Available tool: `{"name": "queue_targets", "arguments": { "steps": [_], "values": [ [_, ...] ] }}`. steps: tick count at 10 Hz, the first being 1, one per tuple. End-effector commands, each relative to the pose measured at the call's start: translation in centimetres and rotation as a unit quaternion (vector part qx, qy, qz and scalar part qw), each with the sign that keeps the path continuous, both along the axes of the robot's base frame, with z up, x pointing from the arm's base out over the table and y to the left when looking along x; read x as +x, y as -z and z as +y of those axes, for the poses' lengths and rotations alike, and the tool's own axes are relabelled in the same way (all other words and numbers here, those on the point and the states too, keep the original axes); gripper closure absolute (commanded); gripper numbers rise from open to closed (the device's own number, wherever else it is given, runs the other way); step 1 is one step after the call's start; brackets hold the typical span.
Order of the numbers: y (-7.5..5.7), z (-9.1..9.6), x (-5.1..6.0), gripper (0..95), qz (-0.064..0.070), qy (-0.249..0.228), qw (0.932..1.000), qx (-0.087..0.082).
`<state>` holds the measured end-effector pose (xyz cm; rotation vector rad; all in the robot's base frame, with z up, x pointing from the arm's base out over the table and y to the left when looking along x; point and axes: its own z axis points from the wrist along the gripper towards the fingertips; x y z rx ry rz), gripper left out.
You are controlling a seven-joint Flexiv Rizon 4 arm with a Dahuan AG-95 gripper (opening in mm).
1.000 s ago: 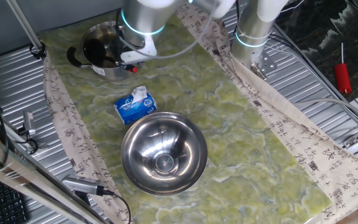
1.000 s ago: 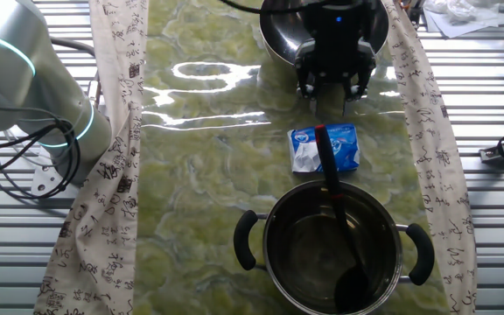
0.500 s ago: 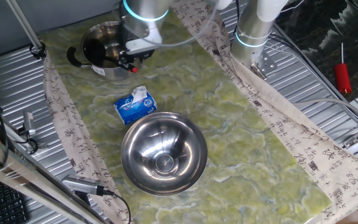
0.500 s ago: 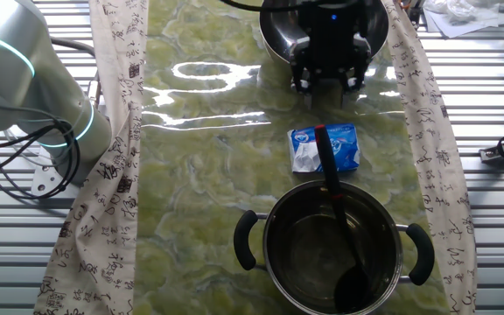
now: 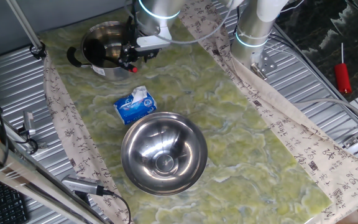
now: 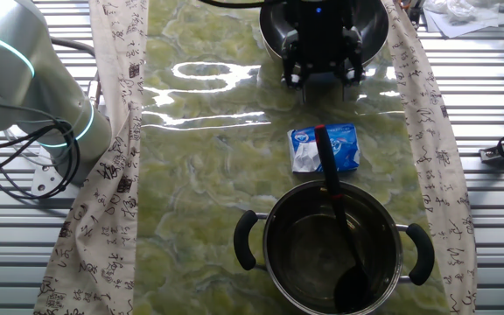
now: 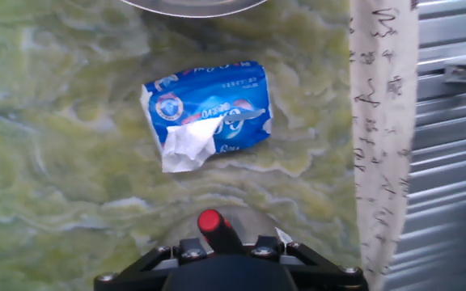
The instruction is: Scoop water with a large spoon from one bowl to another
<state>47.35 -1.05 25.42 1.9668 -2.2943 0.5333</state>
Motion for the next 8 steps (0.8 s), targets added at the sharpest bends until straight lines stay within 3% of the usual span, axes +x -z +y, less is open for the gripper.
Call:
{"name": "queue_targets", "arguments": {
  "steps": [1,2,4,5,6,7,8],
  "values": [
    [-0.21,0.00,-0.08,57.0,0.010,-0.019,0.9997,0.008],
    [-0.35,-0.17,-0.23,57.0,0.007,-0.025,0.9996,0.008],
    [-0.25,-0.40,-0.23,57.0,0.000,0.012,0.9997,0.020],
    [0.12,-0.63,0.10,57.0,0.005,0.014,0.9995,0.028],
    [0.19,-0.68,0.15,57.0,-0.003,0.028,0.9992,0.030],
    [0.18,-0.69,0.14,57.0,-0.018,0.046,0.9986,0.018],
    [0.14,-0.67,0.19,57.0,-0.039,0.076,0.9959,0.029]
  ]
}}
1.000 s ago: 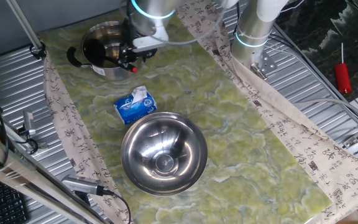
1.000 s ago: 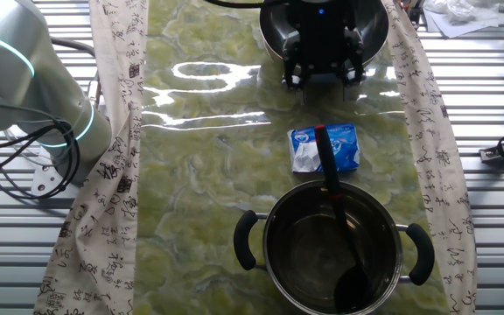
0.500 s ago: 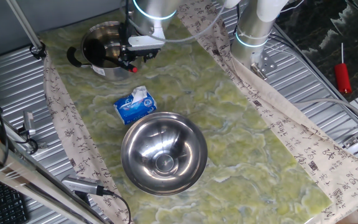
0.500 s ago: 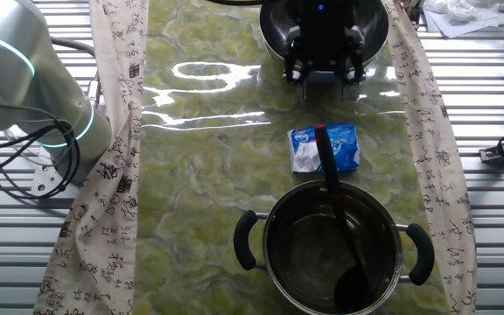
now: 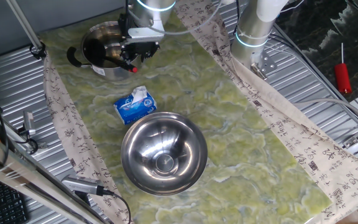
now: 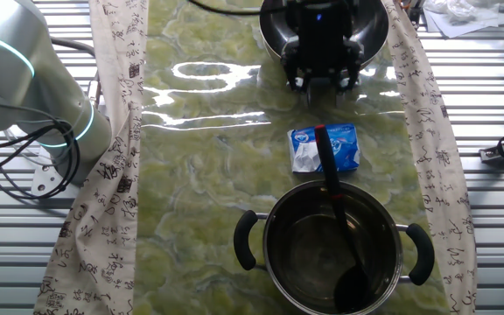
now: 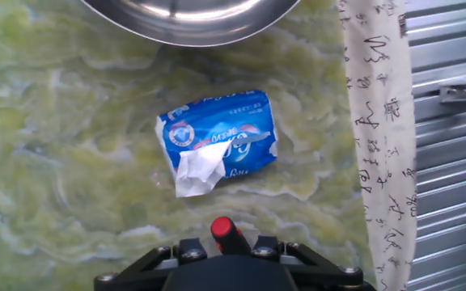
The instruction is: Scoop water with a large spoon from one bowl to another
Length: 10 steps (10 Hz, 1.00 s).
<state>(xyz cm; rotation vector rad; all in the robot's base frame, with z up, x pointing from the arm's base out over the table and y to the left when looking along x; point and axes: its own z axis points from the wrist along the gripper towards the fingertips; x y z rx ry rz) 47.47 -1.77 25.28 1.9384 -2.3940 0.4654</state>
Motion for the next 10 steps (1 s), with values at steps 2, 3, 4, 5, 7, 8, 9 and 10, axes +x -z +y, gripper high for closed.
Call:
{"name": "queue_targets", "arguments": {
  "steps": [2,3,4,5,7,8,9,10],
  "values": [
    [-0.40,0.22,0.54,57.0,-0.058,0.079,0.9951,0.004],
    [-0.57,0.27,0.71,57.0,-0.066,0.089,0.9938,0.005],
    [-0.56,0.27,0.73,57.0,-0.073,0.099,0.9924,0.001],
    [-0.50,0.22,0.78,57.0,-0.078,0.105,0.9915,-0.003],
    [-0.22,-0.01,0.87,76.0,-0.085,0.132,0.9873,-0.019],
    [-0.11,-0.10,0.91,76.0,-0.088,0.143,0.9856,-0.017],
    [0.09,-0.27,1.06,76.0,-0.097,0.172,0.9803,-0.008],
    [0.21,-0.37,1.15,76.0,-0.104,0.197,0.9747,-0.012]
  ]
}}
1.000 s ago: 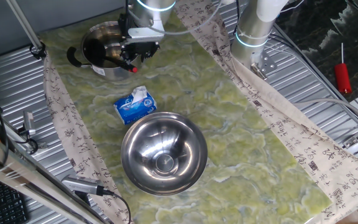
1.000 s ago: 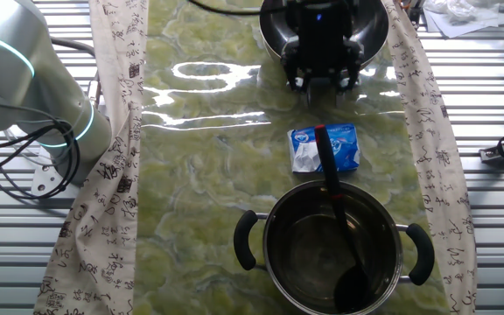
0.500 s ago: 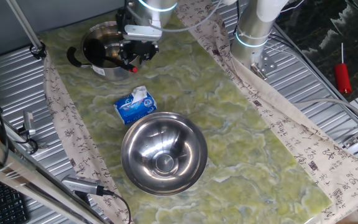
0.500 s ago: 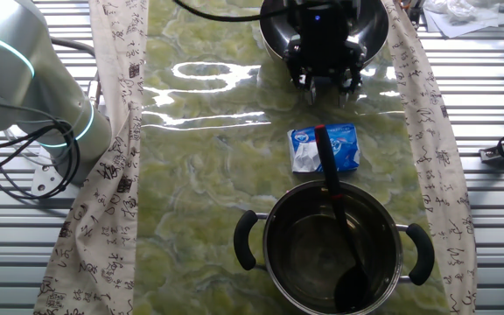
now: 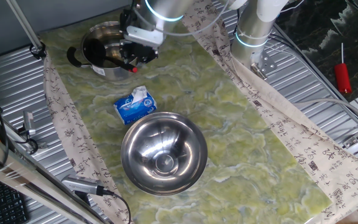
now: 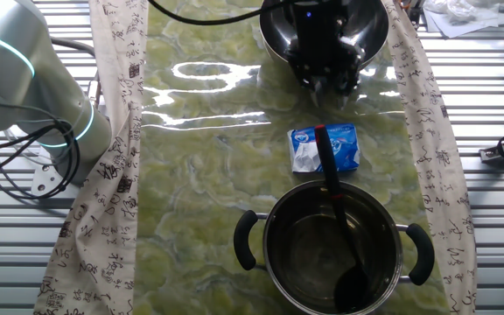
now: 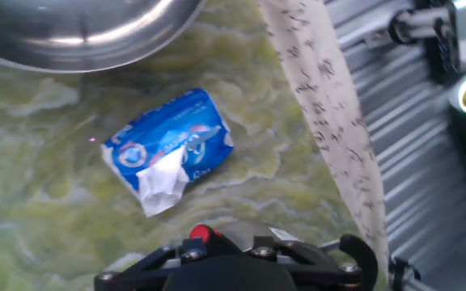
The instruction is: Scoop water with a large spoon from one bowl to another
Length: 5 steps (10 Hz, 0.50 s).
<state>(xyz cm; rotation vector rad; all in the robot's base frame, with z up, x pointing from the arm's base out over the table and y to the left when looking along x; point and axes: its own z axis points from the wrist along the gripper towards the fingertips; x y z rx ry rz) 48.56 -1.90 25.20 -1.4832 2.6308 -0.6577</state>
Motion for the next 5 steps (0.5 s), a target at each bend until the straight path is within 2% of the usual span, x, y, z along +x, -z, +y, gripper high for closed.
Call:
{"name": "queue_targets", "arguments": {
  "steps": [1,4,5],
  "values": [
    [0.2,-0.3,0.1,76.0,-0.019,0.058,0.9981,0.000],
    [0.9,-0.8,0.6,76.0,-0.032,0.114,0.9927,-0.023],
    [1.4,-1.1,0.9,76.0,-0.033,0.130,0.9906,-0.029]
  ]
}}
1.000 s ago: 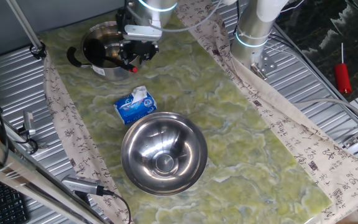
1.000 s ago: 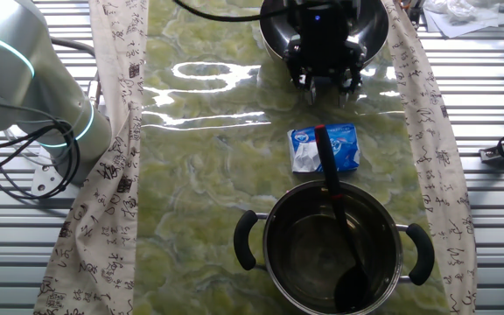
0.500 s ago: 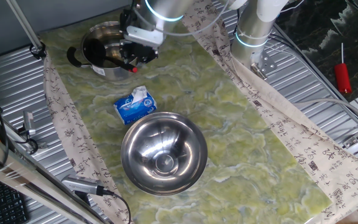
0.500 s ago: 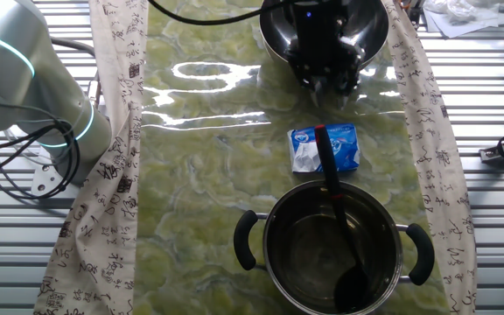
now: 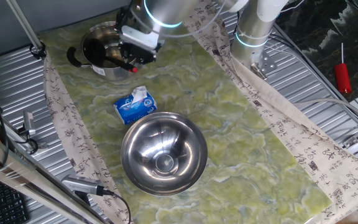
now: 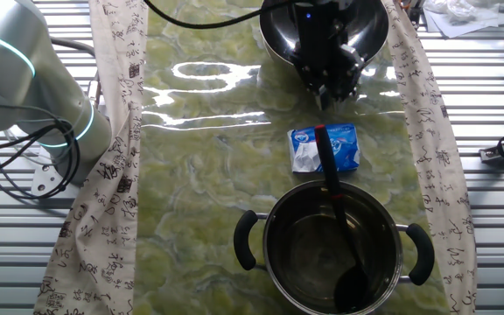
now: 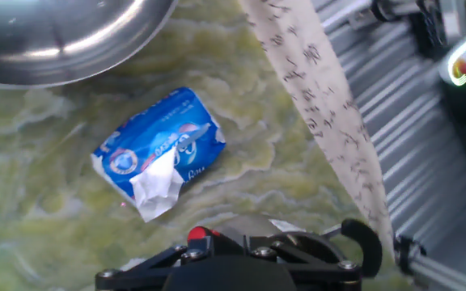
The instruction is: Scoop water with a large spoon from one bowl to another
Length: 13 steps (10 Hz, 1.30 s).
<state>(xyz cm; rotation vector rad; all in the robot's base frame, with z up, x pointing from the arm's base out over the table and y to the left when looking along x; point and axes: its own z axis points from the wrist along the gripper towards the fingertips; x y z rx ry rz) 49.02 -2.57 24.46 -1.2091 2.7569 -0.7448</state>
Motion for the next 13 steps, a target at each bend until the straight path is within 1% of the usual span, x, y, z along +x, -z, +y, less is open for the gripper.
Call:
{"name": "queue_targets", "arguments": {
  "steps": [1,2,4,5,6,8,9,10,11,12,13],
  "values": [
    [0.8,-0.5,0.6,76.0,-0.005,0.049,0.9986,-0.020],
    [1.0,-0.6,0.7,76.0,-0.009,0.068,0.9972,-0.029],
    [1.1,-0.7,0.7,76.0,-0.013,0.101,0.9943,-0.031],
    [1.1,-0.7,0.7,76.0,-0.013,0.125,0.9915,-0.032],
    [1.1,-0.7,0.7,76.0,-0.017,0.143,0.9889,-0.034],
    [1.3,-0.8,0.4,76.0,-0.026,0.164,0.9855,-0.034],
    [1.4,-0.7,0.3,76.0,-0.027,0.166,0.9851,-0.034],
    [1.7,-0.5,-0.1,76.0,-0.030,0.171,0.9840,-0.038],
    [1.8,-0.3,-0.2,76.0,-0.032,0.174,0.9831,-0.046],
    [1.7,-0.1,-0.3,76.0,-0.031,0.177,0.9824,-0.050],
    [1.4,0.7,-0.5,76.0,-0.029,0.183,0.9806,-0.063]
  ]
}}
